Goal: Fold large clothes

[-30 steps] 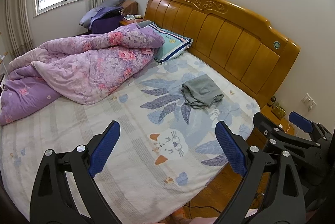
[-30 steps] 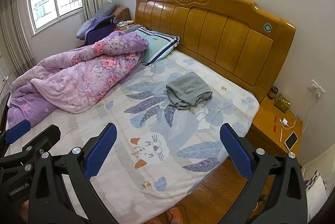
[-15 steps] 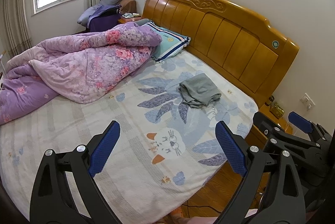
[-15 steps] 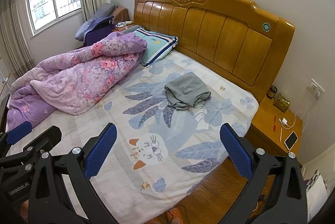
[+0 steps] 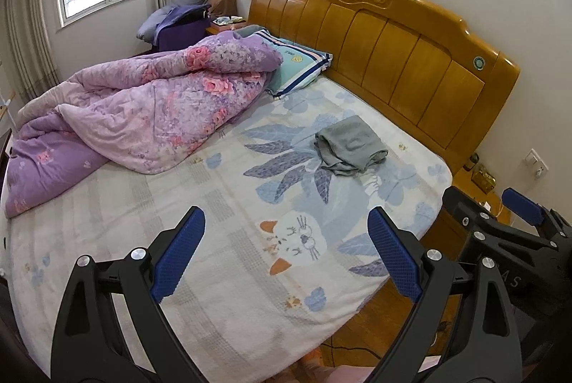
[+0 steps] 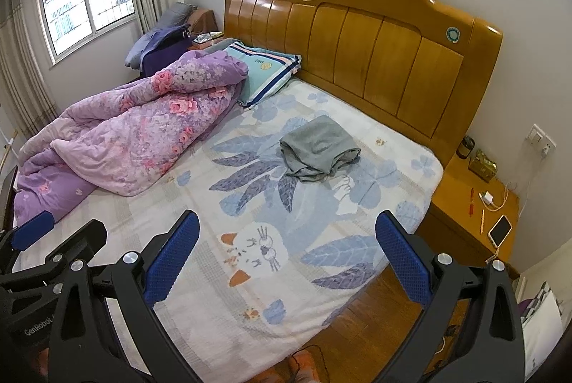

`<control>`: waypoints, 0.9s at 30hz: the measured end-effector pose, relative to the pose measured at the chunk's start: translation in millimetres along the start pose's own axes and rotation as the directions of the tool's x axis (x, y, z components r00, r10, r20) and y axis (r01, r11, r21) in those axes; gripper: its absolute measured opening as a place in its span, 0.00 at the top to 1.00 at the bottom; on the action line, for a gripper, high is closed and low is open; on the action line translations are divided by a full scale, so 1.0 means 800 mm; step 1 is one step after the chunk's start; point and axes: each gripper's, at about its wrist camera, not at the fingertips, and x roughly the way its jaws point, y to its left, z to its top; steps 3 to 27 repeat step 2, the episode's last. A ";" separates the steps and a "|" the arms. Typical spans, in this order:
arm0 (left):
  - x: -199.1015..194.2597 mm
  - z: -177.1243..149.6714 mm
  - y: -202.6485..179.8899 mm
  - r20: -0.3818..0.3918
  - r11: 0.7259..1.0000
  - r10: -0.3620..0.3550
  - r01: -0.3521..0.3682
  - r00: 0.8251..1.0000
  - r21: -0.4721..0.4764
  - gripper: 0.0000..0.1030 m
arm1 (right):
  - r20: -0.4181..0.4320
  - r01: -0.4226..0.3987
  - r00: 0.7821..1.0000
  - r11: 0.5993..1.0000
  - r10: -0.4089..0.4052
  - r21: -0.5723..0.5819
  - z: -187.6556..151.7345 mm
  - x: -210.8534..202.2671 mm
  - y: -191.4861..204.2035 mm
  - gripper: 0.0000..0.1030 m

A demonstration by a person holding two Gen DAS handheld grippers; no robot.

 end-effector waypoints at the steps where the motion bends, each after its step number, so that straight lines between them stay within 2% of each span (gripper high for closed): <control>1: 0.000 -0.001 0.000 -0.008 1.000 -0.004 0.004 1.000 -0.004 0.10 | -0.002 0.000 1.000 1.000 0.000 0.000 0.000 0.001 0.000 0.07; 27: 0.001 -0.001 0.000 -0.012 1.000 -0.005 0.005 1.000 -0.006 0.10 | -0.005 -0.001 1.000 1.000 0.001 0.000 0.000 0.001 -0.001 0.07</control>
